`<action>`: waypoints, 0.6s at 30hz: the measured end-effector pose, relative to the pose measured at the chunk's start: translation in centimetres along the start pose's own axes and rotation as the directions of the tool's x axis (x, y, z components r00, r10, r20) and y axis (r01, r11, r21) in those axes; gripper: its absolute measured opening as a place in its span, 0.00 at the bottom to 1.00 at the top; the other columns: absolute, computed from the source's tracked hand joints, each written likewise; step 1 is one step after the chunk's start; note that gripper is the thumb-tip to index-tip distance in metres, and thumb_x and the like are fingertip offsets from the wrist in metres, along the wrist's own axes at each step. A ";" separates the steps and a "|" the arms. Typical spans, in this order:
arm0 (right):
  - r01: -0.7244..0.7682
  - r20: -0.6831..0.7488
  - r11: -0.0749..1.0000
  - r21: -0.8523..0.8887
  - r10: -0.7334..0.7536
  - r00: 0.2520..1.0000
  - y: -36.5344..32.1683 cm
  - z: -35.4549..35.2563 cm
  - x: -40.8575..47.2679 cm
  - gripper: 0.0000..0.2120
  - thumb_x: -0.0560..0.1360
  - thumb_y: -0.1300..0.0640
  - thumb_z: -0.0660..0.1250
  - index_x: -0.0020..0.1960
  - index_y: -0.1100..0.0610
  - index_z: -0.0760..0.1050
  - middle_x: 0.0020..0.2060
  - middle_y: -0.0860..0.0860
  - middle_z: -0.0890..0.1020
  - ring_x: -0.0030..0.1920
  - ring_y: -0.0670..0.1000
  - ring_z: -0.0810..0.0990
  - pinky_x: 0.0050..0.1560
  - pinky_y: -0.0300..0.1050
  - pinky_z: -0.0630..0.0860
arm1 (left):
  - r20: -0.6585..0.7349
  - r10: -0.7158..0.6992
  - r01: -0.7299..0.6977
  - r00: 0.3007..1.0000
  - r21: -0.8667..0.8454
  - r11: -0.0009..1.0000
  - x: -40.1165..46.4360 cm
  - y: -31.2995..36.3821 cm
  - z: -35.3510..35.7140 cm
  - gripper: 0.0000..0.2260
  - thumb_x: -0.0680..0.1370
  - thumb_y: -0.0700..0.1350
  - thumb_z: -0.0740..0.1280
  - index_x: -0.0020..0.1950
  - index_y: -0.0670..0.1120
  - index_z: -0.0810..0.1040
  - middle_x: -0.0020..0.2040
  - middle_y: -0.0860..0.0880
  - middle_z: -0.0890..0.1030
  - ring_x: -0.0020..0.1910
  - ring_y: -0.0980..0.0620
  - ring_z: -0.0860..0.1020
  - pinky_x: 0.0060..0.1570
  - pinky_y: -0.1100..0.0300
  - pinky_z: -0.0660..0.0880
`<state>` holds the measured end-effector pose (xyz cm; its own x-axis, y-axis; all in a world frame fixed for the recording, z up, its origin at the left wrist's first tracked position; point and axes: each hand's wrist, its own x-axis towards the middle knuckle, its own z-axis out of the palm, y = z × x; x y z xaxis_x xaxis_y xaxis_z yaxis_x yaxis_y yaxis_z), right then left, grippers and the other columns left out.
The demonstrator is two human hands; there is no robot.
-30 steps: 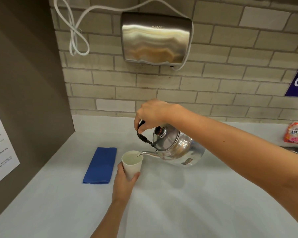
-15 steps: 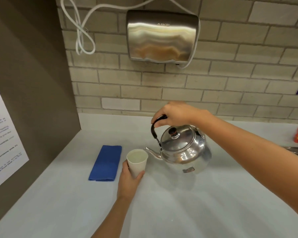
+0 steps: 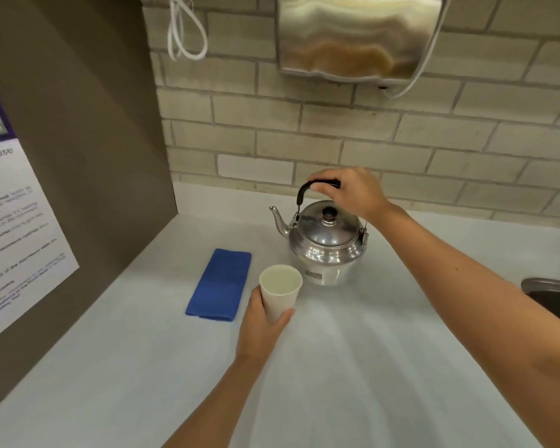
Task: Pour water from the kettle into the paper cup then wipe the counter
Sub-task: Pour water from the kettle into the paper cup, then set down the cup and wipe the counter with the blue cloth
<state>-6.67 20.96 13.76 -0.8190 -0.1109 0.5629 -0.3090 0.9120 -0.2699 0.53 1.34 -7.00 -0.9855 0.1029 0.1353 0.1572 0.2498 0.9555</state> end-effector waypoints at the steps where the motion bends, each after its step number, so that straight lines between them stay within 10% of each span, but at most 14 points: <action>1: -0.018 0.005 1.000 0.010 0.018 1.000 0.3 1.0 0.3 0.10 0.73 0.45 0.67 0.53 0.44 0.80 0.51 0.45 0.85 0.52 0.49 0.81 0.48 0.42 0.73 | -0.001 0.000 0.000 1.000 -0.005 1.000 0.0 0.0 0.0 0.29 0.68 0.48 0.74 0.64 0.52 0.64 0.59 0.52 0.75 0.58 0.52 0.74 0.59 0.54 0.74; 18: -0.122 0.140 0.979 0.161 0.100 0.985 3.3 9.0 2.5 0.10 0.72 0.47 0.68 0.52 0.46 0.81 0.51 0.46 0.85 0.47 0.48 0.81 0.44 0.39 0.71 | -0.009 -0.020 0.020 1.000 -0.010 1.000 0.2 -0.7 0.0 0.27 0.67 0.51 0.75 0.60 0.59 0.64 0.57 0.57 0.75 0.57 0.59 0.75 0.51 0.67 0.72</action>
<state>-14.08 20.14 7.29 -0.9052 -0.0737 0.4186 -0.2809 0.8429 -0.4589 0.24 1.21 -7.64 -0.9889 0.0894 0.1185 0.1369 0.2417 0.9606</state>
